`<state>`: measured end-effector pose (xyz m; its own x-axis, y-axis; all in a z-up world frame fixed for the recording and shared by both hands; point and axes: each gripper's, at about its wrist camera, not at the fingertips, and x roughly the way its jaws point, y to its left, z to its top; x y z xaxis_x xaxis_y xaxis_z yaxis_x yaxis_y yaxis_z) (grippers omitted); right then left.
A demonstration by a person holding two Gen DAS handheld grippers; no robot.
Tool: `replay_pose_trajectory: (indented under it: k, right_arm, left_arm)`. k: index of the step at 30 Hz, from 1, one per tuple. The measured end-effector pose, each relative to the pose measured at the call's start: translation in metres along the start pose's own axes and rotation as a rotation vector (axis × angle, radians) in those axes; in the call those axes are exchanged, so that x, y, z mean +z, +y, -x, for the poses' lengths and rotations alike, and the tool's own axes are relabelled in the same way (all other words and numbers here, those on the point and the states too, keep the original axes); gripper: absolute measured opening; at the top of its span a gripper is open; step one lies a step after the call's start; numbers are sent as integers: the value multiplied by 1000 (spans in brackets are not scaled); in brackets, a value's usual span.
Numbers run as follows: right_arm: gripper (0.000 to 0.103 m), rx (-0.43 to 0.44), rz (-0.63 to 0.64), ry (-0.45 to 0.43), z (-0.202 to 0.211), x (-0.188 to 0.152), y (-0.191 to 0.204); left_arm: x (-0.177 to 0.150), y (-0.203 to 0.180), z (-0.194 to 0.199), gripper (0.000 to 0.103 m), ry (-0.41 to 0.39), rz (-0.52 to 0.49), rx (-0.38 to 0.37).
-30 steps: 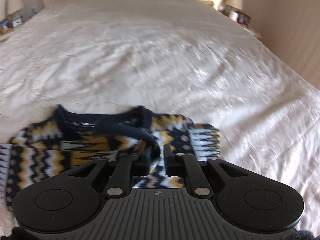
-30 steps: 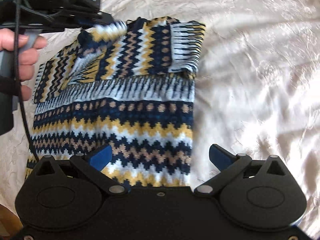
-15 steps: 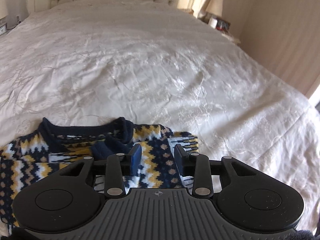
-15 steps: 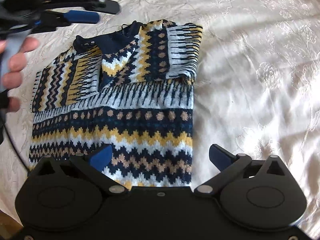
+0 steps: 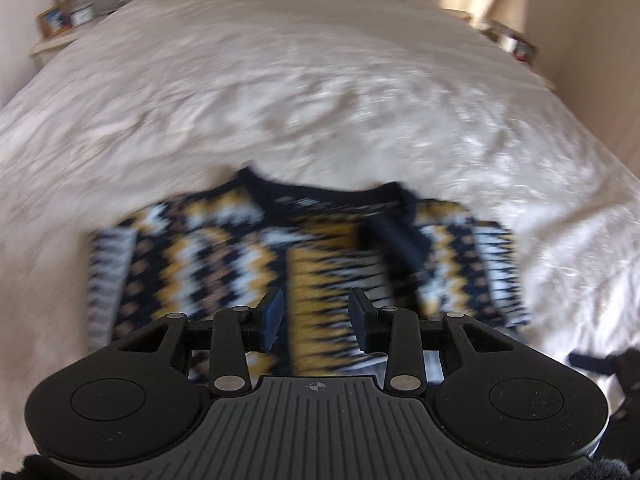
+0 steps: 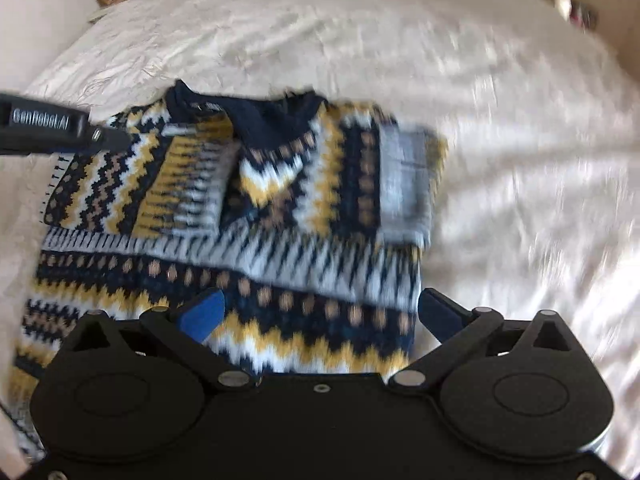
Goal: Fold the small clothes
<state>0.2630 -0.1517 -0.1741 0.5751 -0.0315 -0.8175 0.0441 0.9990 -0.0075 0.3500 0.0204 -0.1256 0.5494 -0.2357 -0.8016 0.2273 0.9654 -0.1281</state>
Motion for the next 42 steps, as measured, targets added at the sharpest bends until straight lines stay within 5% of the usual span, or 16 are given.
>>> replay_pose_trajectory:
  k: [6, 21, 25, 32, 34, 38, 42]
  right_arm:
    - [102, -104, 163, -82, -7, 29, 37]
    - [80, -63, 260, -63, -85, 99, 81]
    - [50, -87, 196, 6, -103, 101, 58]
    - [55, -92, -95, 53, -94, 78, -20]
    - [56, -47, -144, 55, -91, 70, -35]
    - [75, 44, -203, 42, -89, 63, -49]
    - [75, 104, -228, 33, -91, 64, -55]
  left_arm:
    - [-10, 46, 0, 35, 25, 62, 71]
    - [-25, 102, -13, 35, 89, 123, 132]
    - [-25, 107, -16, 35, 98, 131, 139]
    - [-25, 107, -28, 35, 115, 133, 140]
    - [-25, 105, -31, 35, 123, 129, 138]
    - [-24, 101, -34, 35, 130, 120, 132]
    - [-24, 97, -34, 35, 134, 105, 131]
